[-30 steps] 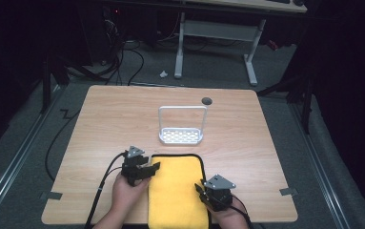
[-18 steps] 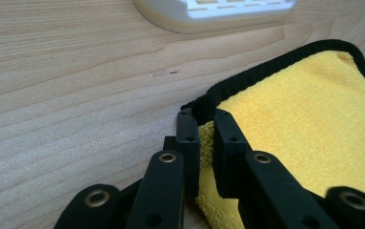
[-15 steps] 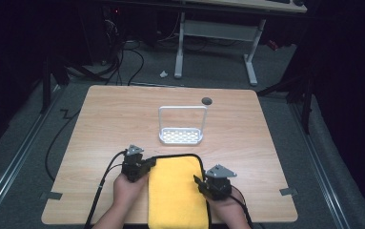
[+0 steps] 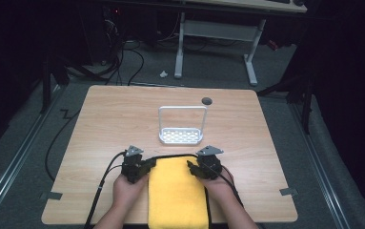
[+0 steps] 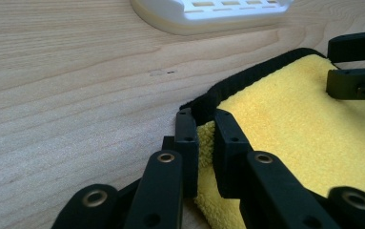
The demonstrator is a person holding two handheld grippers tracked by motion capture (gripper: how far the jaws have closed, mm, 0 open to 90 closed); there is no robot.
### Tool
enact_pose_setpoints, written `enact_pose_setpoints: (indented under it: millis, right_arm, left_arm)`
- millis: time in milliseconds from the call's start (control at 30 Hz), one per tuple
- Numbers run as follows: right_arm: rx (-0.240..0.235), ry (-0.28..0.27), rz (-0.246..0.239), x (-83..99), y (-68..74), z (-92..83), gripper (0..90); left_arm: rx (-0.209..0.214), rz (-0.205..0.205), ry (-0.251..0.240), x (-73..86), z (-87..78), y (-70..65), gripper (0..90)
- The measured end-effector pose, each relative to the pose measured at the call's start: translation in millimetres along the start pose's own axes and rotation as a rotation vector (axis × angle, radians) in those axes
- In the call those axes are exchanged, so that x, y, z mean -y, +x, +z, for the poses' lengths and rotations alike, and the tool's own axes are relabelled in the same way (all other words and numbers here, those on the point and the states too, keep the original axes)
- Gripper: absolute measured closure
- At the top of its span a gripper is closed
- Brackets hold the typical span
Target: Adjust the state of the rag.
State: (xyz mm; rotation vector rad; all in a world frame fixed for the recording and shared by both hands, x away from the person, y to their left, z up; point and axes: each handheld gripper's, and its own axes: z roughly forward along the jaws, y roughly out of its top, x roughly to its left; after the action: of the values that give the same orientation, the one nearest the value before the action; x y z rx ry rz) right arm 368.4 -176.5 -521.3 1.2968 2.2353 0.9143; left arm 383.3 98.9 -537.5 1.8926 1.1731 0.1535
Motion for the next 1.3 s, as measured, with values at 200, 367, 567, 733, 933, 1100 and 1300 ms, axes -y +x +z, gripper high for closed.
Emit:
enact_pose_setpoints:
  millis: [200,367,567,733,933,1100,1300]
  right_arm:
    - [-0.024,0.027,0.023,2.3,0.2,2.8,47.4]
    - [-0.050,0.021,0.014,3.4,5.7,1.2,64.2]
    - [-0.069,0.012,-0.005,4.9,10.8,0.2,77.5]
    - [-0.062,0.001,-0.017,6.0,13.2,-0.5,79.8]
    - [-0.025,-0.088,-0.039,5.2,17.1,-14.0,79.8]
    - [-0.025,-0.161,-0.017,4.2,16.4,-28.4,79.7]
    - [-0.038,-0.250,0.035,0.9,9.7,-45.7,79.7]
  left_arm:
    - [0.003,-0.001,0.001,0.0,0.0,0.2,81.4]
    - [0.008,-0.003,0.002,0.1,0.0,0.4,81.4]
    - [0.009,0.003,0.002,0.3,0.1,-0.1,81.4]
    - [0.011,0.002,0.001,-0.2,-0.3,0.0,81.4]
    - [-0.003,0.029,-0.043,-1.4,-5.1,-4.3,82.6]
    - [0.008,0.029,-0.113,-9.4,-17.1,-12.9,83.1]
    - [0.007,0.075,-0.170,-25.2,-28.3,-25.7,83.3]
